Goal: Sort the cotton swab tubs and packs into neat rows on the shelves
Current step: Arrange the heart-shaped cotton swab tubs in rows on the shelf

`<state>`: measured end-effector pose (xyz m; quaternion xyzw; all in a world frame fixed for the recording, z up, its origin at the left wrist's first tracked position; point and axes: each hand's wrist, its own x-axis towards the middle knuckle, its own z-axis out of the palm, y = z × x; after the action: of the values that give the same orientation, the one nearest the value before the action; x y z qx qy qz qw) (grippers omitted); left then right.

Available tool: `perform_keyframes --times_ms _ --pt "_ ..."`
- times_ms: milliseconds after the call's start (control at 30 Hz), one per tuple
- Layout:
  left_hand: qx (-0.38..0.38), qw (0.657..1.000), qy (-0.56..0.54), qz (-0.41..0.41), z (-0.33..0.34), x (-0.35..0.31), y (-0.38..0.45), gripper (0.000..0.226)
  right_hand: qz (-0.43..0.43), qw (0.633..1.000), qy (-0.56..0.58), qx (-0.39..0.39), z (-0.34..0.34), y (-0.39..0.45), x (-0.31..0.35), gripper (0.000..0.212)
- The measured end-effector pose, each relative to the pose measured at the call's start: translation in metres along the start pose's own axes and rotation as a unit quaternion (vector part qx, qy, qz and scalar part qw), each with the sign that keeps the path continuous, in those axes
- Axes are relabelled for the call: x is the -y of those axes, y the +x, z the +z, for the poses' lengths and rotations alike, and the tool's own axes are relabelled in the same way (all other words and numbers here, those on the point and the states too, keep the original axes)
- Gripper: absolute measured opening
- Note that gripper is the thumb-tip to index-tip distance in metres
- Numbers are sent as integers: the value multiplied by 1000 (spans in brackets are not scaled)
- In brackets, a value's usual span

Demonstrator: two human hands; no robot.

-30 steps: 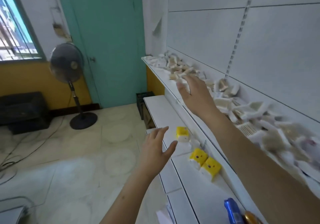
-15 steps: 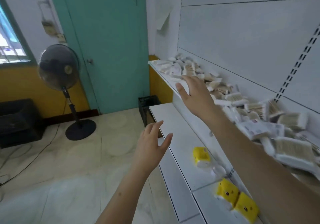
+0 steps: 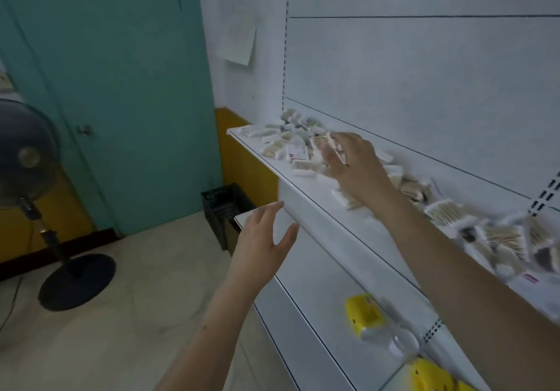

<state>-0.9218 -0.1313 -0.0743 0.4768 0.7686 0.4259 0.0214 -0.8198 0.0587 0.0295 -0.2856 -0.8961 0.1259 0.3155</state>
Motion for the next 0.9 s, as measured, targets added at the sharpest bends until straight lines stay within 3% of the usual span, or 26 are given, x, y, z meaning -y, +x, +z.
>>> perform_keyframes --times_ms 533,900 --pt "56 997 -12 51 37 95 277 54 92 993 65 -38 90 238 -113 54" --pt "128 986 -52 92 79 154 421 55 124 992 -18 0 178 326 -166 56"
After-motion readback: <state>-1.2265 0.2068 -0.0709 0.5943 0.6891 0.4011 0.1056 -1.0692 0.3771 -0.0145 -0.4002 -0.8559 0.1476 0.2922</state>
